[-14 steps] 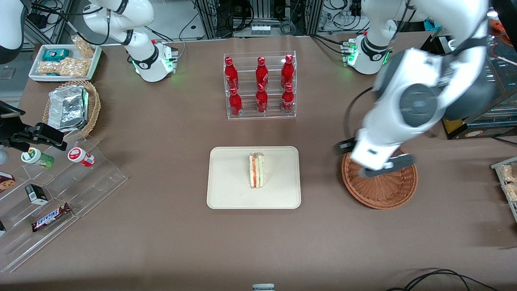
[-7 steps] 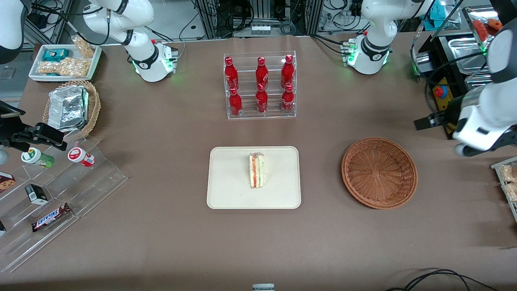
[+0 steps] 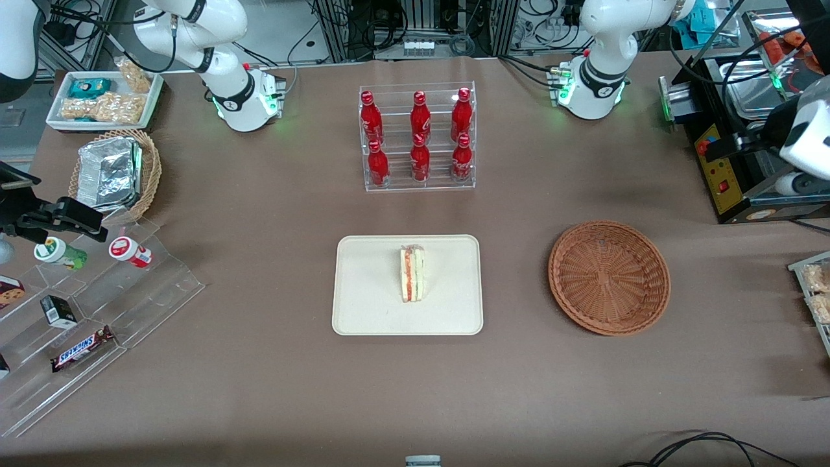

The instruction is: Place sandwich from basket to tray

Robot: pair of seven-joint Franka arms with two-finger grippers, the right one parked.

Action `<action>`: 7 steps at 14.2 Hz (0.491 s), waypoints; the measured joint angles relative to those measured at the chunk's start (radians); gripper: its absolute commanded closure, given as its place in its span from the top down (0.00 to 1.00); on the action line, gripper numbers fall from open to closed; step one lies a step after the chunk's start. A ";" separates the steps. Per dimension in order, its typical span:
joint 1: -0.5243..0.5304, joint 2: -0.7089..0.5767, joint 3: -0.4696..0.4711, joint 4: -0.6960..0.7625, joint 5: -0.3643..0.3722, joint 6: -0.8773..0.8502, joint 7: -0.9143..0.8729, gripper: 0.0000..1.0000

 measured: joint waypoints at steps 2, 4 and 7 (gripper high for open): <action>-0.001 -0.003 -0.040 0.019 0.012 0.008 0.000 1.00; -0.001 -0.004 -0.057 0.046 0.006 0.009 0.000 1.00; -0.001 -0.004 -0.058 0.060 -0.021 0.009 0.000 1.00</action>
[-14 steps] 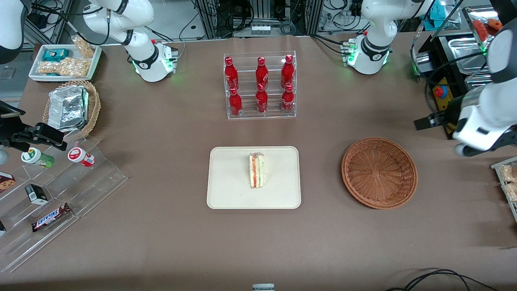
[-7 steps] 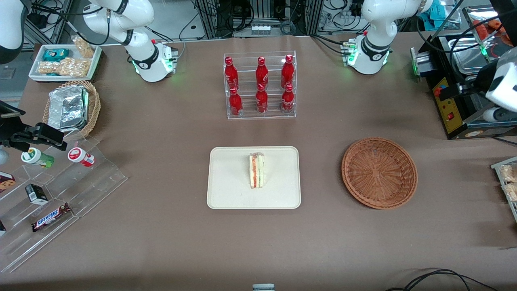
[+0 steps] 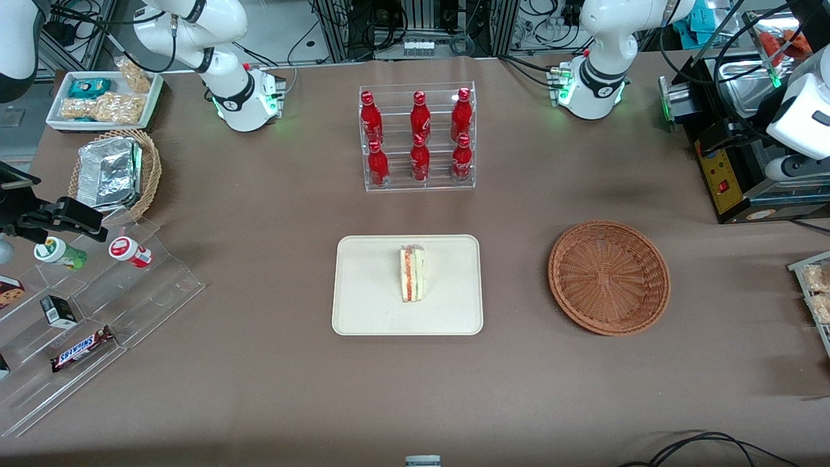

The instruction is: Place sandwich from basket to tray

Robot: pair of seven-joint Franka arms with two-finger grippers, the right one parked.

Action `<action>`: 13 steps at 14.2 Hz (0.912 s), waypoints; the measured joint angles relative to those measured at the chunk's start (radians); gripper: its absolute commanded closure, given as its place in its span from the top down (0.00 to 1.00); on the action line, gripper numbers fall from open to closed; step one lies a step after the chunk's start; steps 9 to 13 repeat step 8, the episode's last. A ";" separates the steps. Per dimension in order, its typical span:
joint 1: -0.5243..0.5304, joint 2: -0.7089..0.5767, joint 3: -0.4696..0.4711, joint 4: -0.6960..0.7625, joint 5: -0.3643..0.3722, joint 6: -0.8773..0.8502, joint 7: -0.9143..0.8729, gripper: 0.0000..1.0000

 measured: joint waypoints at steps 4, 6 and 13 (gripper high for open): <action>0.000 0.000 0.001 0.013 -0.009 0.000 0.000 1.00; 0.001 0.000 0.004 0.015 -0.038 0.000 -0.009 1.00; 0.001 0.000 0.006 0.015 -0.053 0.000 -0.013 1.00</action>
